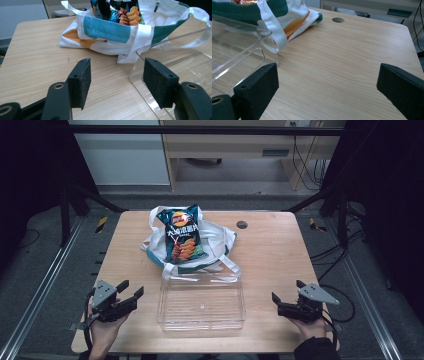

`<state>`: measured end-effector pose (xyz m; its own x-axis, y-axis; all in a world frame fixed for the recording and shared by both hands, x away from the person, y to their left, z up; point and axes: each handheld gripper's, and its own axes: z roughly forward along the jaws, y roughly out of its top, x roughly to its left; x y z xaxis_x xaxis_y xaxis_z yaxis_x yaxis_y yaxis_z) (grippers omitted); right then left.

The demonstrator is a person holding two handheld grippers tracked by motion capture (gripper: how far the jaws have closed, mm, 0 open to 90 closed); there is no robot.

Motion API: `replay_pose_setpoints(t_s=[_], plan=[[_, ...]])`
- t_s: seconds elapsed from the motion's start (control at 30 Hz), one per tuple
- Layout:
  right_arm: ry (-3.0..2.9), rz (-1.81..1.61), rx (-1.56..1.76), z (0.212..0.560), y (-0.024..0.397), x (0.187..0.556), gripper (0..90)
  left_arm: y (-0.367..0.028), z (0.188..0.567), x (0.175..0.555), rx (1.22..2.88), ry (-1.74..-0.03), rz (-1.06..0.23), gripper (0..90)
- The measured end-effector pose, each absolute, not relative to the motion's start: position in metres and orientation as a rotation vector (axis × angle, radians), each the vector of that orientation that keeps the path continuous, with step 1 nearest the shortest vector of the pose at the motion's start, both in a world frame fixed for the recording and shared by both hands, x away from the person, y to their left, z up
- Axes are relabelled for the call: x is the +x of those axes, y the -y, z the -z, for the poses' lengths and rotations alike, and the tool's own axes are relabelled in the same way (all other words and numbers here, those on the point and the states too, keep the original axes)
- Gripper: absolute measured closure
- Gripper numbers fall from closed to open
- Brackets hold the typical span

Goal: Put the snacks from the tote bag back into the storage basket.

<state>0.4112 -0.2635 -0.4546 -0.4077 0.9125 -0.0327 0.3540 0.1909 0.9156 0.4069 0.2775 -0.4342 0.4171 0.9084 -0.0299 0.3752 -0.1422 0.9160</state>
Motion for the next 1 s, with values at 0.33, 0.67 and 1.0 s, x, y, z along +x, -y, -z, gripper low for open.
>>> replay_pose_setpoints(t_s=[0.33,0.67,1.0], plan=[[-1.863,-1.191,1.184,0.454,0.264,0.411,4.2,-0.276,0.432,0.407,1.697,-1.114,-0.685,39.3],[-1.873,-1.182,1.18,0.455,0.264,0.412,4.0,-0.274,0.423,0.412,1.662,-1.119,-0.686,39.7],[-1.875,-1.173,1.181,0.454,0.263,0.412,4.0,-0.276,0.411,0.417,1.618,-1.113,-0.664,40.2]])
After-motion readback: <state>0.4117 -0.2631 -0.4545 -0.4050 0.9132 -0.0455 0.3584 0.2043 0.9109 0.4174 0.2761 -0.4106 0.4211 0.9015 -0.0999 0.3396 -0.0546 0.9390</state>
